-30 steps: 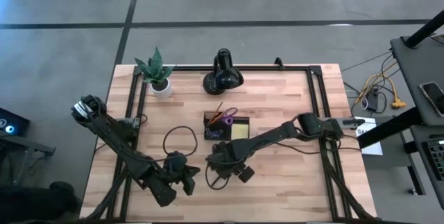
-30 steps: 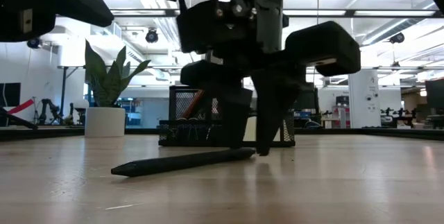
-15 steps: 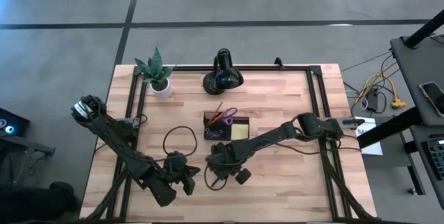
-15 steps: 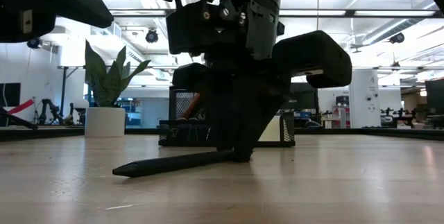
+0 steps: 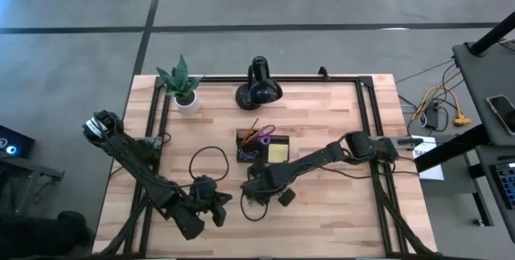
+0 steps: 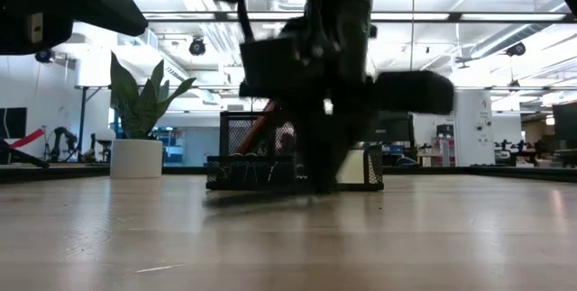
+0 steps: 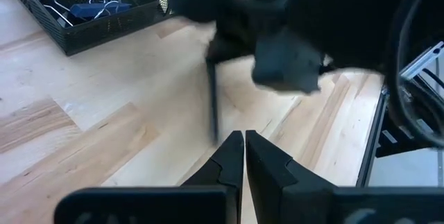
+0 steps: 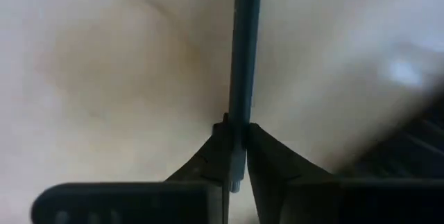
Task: Pick and place office supplies into organizer
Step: Put the black pen into the black desk organizer
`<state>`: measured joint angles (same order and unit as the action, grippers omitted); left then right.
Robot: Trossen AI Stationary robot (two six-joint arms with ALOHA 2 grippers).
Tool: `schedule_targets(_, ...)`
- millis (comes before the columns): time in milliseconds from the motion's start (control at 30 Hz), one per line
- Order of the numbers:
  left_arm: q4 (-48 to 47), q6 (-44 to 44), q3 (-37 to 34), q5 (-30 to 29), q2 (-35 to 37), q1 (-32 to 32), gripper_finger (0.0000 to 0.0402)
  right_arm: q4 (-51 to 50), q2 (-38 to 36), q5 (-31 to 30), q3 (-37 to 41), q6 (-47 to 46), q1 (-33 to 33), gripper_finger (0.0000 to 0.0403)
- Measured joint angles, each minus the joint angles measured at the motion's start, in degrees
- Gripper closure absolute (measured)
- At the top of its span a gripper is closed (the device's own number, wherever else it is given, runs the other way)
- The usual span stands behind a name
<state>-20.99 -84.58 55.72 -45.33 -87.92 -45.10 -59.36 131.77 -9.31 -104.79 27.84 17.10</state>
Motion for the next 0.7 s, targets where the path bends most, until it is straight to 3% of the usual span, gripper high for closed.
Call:
schedule_targets(300, 0.06, 2.38, 0.00, -2.19, 0.71, -0.02, 0.0402, -12.93, -6.41, -25.83, -5.20, -0.82, -0.09, 0.0377)
schedule_targets(533, -0.47, 4.61, -0.05, -5.03, 2.73, -0.02, 0.0402, -28.17, -7.04, -47.82, -11.00, -5.42, -2.28, 0.0376)
schedule_targets(700, -0.55, 6.13, -0.11, -6.02, 2.93, -0.02, 0.0402, -29.20, -6.94, -52.65, -13.13, -0.22, -5.58, 0.0376)
